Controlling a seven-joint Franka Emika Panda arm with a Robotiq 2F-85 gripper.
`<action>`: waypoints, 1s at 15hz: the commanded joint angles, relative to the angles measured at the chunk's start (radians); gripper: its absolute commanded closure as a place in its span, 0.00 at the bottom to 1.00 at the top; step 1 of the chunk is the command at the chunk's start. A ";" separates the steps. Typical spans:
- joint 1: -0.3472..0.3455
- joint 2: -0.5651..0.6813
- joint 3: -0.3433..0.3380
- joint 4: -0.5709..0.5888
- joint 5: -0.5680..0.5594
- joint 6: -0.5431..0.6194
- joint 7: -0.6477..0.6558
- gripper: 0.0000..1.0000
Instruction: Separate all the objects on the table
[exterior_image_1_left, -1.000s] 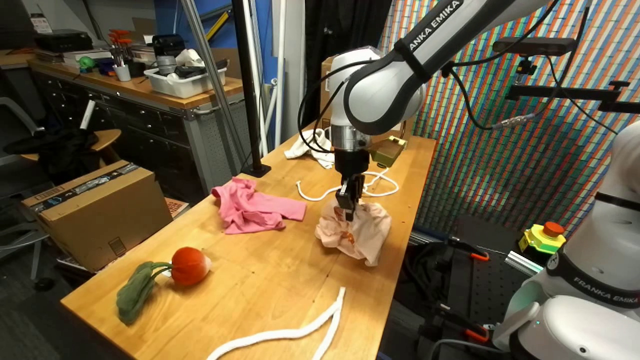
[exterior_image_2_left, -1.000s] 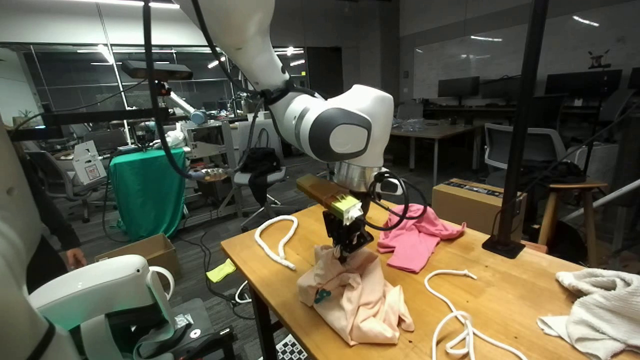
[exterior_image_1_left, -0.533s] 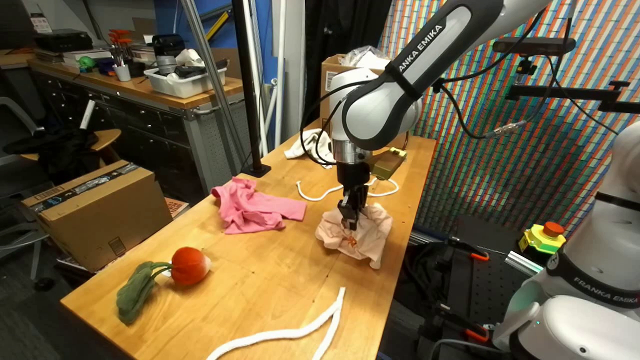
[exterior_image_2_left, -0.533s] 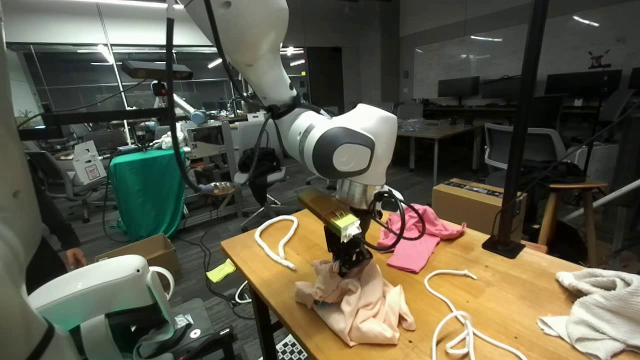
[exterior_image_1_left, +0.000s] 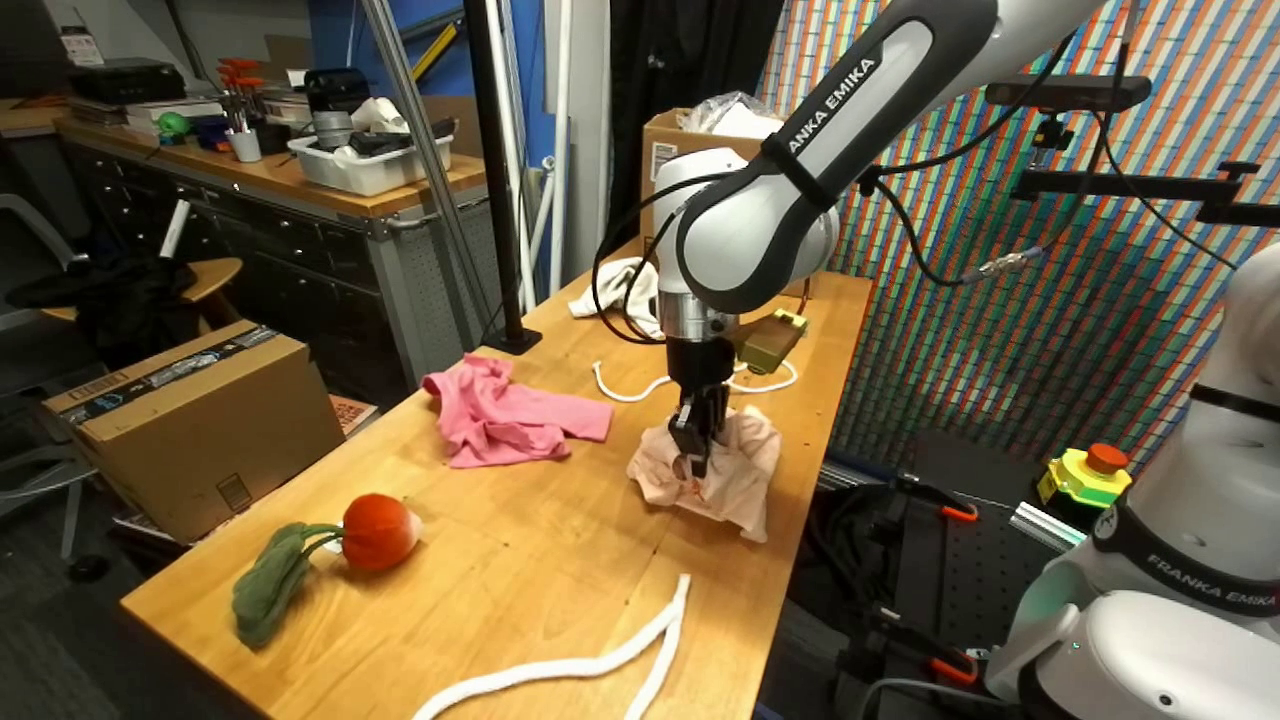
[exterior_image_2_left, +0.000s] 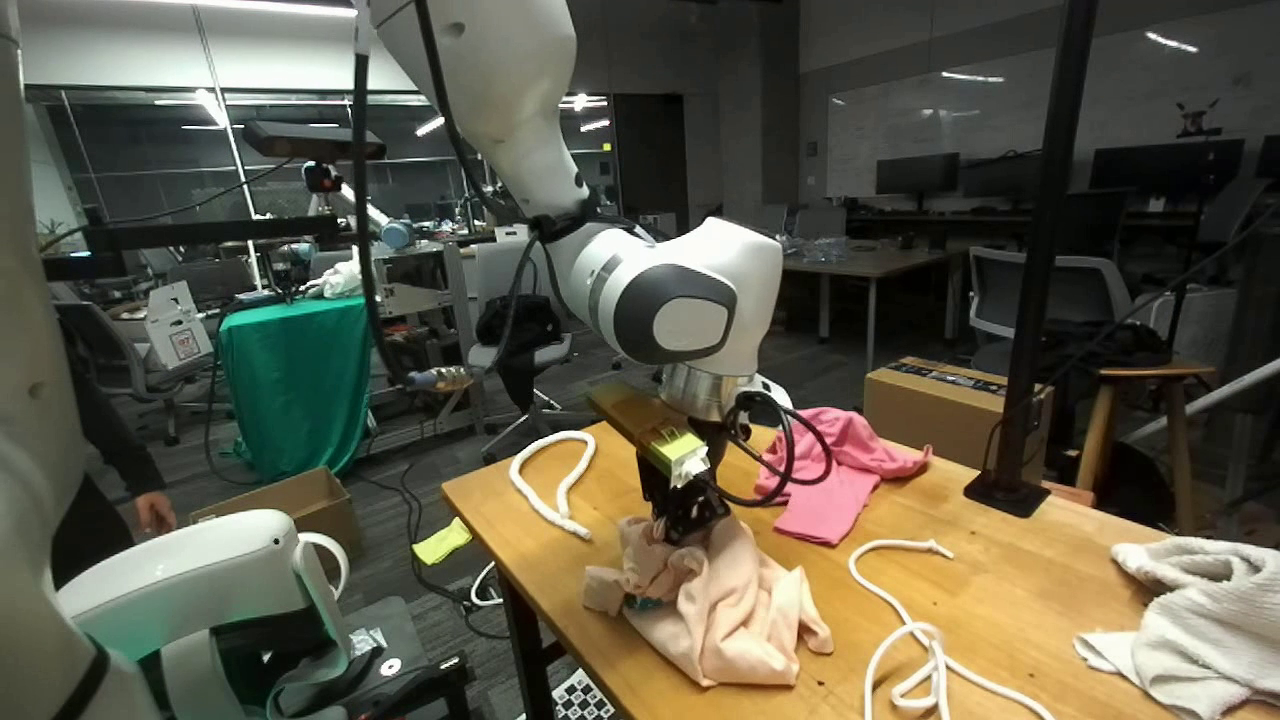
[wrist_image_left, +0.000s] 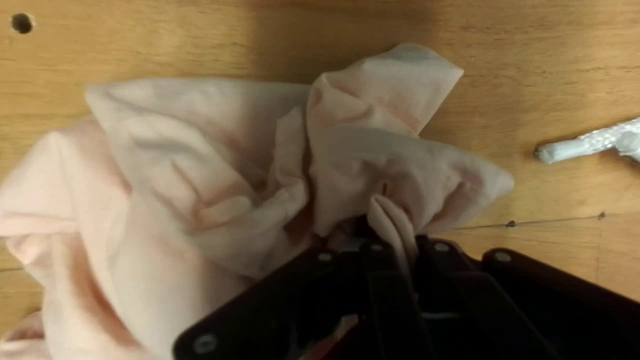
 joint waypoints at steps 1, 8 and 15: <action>-0.025 0.014 0.060 0.004 0.128 0.015 -0.114 0.95; -0.018 -0.011 0.065 -0.021 0.161 0.011 -0.144 0.63; -0.010 -0.175 0.013 -0.052 -0.059 -0.126 -0.004 0.10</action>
